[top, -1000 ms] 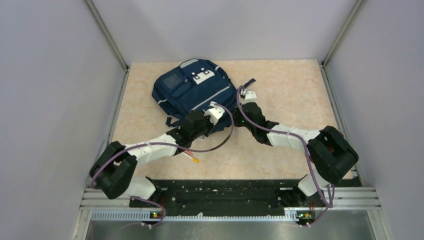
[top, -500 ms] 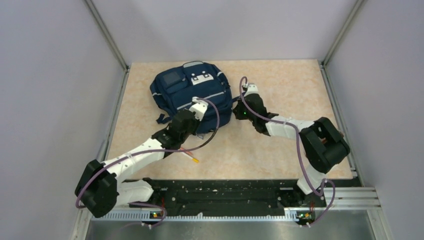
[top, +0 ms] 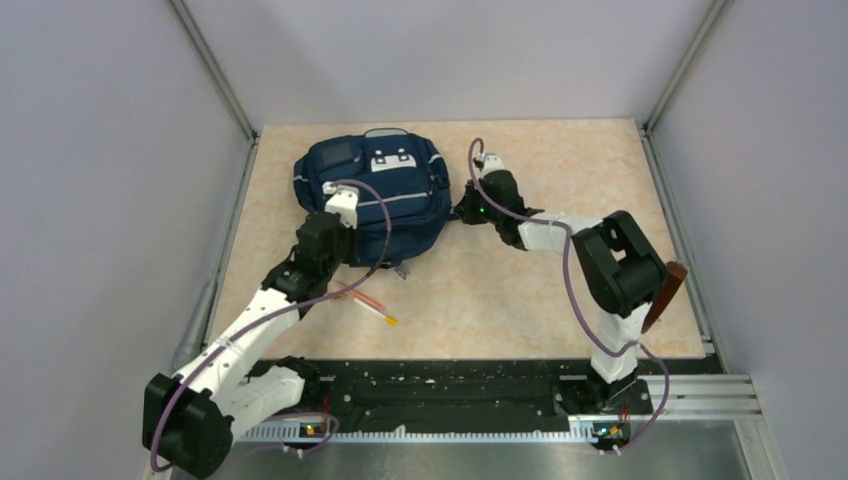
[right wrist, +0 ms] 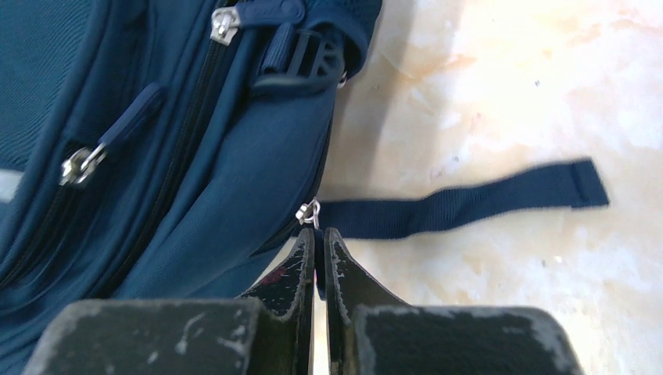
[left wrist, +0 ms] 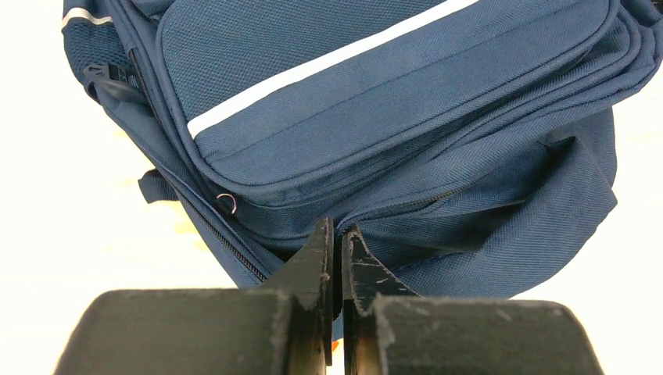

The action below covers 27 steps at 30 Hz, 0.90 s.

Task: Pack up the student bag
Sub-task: Zip the student bag at the center of the board.

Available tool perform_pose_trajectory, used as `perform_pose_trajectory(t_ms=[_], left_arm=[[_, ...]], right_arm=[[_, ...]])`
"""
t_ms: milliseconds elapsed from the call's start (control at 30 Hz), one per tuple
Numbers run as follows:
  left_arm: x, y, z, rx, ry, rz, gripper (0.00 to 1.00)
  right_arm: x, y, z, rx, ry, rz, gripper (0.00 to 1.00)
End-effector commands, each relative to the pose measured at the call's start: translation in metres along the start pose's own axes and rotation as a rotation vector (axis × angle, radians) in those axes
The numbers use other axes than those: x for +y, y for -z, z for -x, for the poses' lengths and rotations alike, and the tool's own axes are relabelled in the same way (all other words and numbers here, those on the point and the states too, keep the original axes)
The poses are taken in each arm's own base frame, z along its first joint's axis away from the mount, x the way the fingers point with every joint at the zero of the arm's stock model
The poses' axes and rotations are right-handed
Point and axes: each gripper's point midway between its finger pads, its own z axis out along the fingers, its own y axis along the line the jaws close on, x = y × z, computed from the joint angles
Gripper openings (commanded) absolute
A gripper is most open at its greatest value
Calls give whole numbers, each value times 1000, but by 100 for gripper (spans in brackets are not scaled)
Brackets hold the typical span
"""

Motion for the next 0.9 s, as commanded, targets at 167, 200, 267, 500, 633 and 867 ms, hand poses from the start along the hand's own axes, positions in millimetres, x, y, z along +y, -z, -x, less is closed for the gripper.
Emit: perform_pose_trajectory(t_ms=[167,200,267,500,633,867], left_arm=[[46,36,70,-240,181,148,0],[47,37,69,-239,184,149,0],[47,38,69,-235,191,140,0],[47,45,70,-211,192,115,0],[48,50,70,-204,195,110,0],[48,55,70,-200,212,87,0]], right_arm=[[-16,-43,50,-141,28,-16,0],[-17,-47,53,-153,26,-14,0],[-16,-52,60,-177,21,-3,0],[-10,-66,92,-257,20,45,0],[-9,-73,108,-283,21,60,0],[-7,-79,124,-301,36,83,0]])
